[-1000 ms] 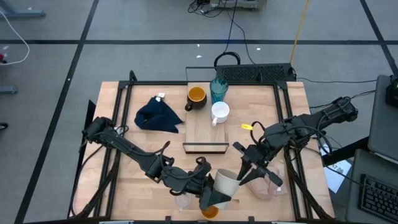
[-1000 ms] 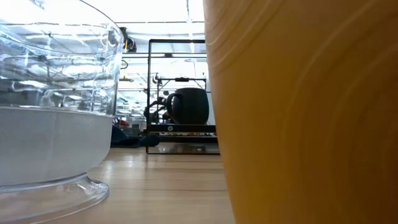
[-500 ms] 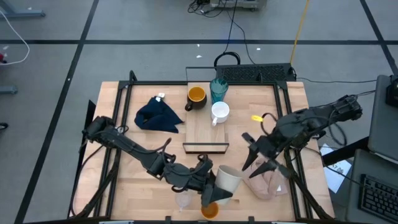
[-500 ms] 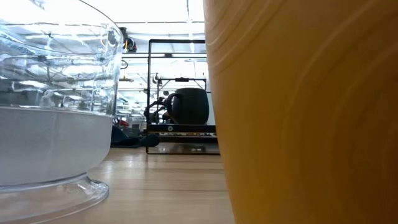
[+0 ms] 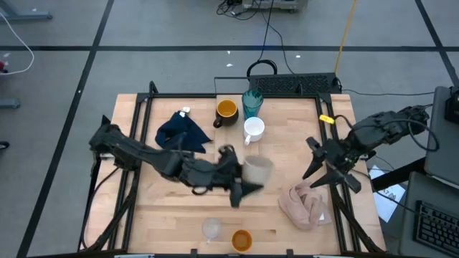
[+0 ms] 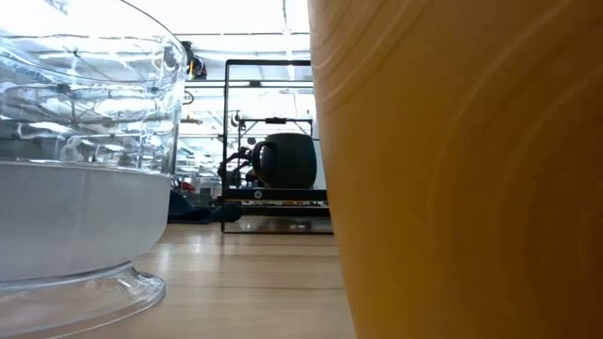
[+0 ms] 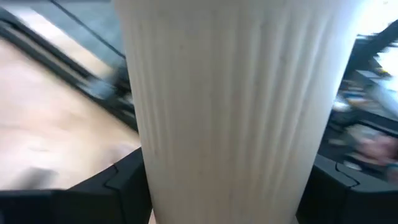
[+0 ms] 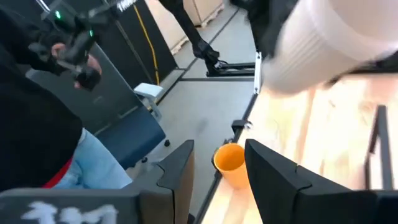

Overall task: Stack small to large cups/mugs on shelf
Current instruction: Put the brown cup on the shelf

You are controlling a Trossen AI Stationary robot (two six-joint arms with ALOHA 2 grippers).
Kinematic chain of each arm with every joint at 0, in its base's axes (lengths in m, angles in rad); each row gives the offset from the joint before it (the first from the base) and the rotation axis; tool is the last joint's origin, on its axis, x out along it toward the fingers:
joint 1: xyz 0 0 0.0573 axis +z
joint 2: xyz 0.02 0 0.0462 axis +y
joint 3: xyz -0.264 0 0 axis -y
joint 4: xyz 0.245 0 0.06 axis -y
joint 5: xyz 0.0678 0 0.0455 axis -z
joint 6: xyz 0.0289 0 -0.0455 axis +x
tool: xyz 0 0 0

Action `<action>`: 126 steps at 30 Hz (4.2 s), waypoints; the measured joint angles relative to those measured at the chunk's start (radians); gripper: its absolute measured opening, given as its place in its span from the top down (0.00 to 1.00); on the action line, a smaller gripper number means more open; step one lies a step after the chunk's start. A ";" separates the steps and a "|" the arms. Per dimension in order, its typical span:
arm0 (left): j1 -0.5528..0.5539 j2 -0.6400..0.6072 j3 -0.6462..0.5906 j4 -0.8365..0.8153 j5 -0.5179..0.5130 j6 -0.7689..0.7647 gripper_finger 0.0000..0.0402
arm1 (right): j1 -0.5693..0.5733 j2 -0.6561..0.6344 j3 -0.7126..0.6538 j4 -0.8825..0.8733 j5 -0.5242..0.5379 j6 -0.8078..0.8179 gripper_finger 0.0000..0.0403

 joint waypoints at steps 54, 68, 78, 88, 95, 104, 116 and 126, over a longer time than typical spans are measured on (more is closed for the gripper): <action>0.486 -0.316 -0.398 0.058 0.148 0.447 0.32 | 0.006 -0.096 0.000 -0.076 0.356 0.176 0.68; 0.551 -0.329 -0.771 0.469 0.443 0.449 0.31 | 0.003 -0.094 0.000 -0.166 0.440 0.206 0.68; 0.555 -0.331 -0.985 0.749 0.480 0.494 0.32 | -0.023 -0.082 0.000 -0.214 0.513 0.279 0.68; 0.601 -0.330 -1.151 0.913 0.509 0.506 0.32 | -0.065 -0.021 0.000 -0.241 0.514 0.334 0.68; 0.632 -0.330 -1.239 0.953 0.507 0.501 0.30 | -0.099 0.032 0.000 -0.192 0.513 0.339 0.68; 0.638 -0.311 -1.269 0.956 0.499 0.496 0.32 | -0.135 0.055 0.000 -0.143 0.510 0.322 0.68; 0.621 -0.102 -1.268 1.191 0.511 0.480 0.32 | -0.147 0.055 0.000 -0.124 0.509 0.355 0.68; 0.638 0.077 -1.267 1.395 0.501 0.493 0.32 | -0.148 0.058 0.000 -0.125 0.510 0.380 0.68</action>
